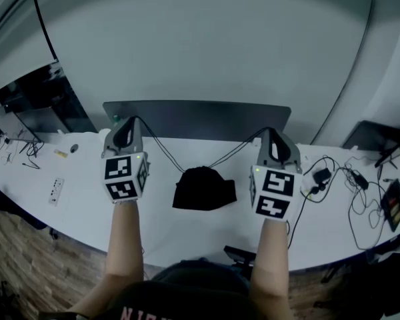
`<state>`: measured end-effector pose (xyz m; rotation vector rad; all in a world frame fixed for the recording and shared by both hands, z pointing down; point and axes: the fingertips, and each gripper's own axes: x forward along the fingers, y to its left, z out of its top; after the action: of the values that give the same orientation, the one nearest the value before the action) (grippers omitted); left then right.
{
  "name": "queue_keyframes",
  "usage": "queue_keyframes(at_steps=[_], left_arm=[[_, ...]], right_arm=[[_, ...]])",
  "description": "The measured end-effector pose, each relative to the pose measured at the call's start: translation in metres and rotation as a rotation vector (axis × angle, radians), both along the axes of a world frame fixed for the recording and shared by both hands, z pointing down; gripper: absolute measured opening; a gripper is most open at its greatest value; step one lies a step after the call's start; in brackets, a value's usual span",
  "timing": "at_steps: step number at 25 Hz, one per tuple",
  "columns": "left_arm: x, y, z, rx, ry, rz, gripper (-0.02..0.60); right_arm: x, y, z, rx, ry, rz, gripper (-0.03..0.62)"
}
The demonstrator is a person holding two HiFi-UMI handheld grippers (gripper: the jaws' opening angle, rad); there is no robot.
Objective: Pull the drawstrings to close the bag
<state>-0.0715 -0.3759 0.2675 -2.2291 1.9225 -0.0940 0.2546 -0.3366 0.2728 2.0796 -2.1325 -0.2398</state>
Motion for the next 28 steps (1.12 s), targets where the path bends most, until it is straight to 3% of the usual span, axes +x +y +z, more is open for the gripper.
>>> queue_keyframes(at_steps=[4,8,18,28], left_arm=[[0.008,0.011,0.0,0.02,0.047,0.056,0.014],[0.017,0.02,-0.006,0.076,0.023,0.103,0.015],[0.022,0.022,-0.018,0.096,-0.025,0.101,0.014],[0.027,0.021,0.002,0.053,-0.03,0.115,0.015]], right_arm=[[-0.006,0.003,0.0,0.016,-0.018,-0.031,0.006],[-0.003,0.006,-0.005,0.034,-0.021,-0.04,0.006],[-0.001,0.01,-0.016,0.047,-0.003,-0.046,0.006],[-0.006,0.013,0.01,0.006,0.004,-0.063,0.006]])
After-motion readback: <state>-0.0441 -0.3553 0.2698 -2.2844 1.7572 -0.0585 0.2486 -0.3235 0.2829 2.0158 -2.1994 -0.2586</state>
